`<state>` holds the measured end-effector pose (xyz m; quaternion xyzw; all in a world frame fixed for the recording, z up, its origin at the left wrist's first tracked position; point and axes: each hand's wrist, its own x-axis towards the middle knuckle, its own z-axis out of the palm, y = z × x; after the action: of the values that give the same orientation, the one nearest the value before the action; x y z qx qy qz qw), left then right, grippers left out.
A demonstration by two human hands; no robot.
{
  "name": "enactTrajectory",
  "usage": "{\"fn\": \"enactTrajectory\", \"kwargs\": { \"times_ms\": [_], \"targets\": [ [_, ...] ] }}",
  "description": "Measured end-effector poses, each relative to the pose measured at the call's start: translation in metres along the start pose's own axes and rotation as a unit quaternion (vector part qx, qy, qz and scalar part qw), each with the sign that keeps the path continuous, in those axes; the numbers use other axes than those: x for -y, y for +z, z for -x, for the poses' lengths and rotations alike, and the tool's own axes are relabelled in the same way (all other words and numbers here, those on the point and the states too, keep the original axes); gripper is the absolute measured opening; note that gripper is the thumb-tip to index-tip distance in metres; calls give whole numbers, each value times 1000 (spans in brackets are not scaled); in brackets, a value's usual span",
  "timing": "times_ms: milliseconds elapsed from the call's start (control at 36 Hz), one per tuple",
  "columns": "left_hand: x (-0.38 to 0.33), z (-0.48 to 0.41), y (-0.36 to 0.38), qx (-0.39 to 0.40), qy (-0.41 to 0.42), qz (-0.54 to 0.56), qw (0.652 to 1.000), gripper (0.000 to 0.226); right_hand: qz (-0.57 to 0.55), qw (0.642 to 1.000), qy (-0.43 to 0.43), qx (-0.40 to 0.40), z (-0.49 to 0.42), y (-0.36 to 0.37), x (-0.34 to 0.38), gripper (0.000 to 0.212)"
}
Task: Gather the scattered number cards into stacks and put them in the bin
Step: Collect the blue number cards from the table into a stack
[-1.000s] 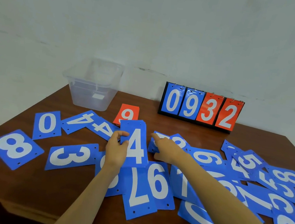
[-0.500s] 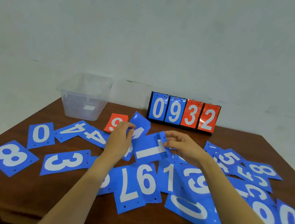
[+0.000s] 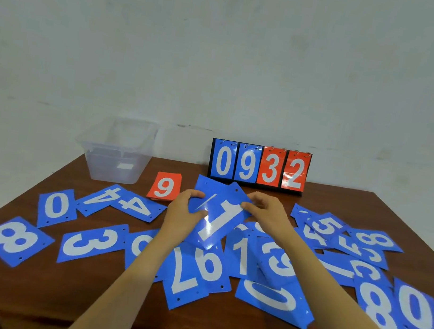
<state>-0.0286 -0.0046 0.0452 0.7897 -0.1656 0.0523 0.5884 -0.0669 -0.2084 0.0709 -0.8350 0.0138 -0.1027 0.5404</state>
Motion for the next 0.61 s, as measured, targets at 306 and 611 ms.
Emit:
{"fn": "enactTrajectory", "kwargs": {
  "times_ms": [306, 611],
  "targets": [
    [8, -1, 5, 136, 1, -33, 990, 37, 106, 994, -31, 19, -12, -10, 0, 11],
    [11, -10, 23, 118, -40, 60, 990, 34, 96, 992, -38, -78, -34, 11, -21, 30]
  ]
}}
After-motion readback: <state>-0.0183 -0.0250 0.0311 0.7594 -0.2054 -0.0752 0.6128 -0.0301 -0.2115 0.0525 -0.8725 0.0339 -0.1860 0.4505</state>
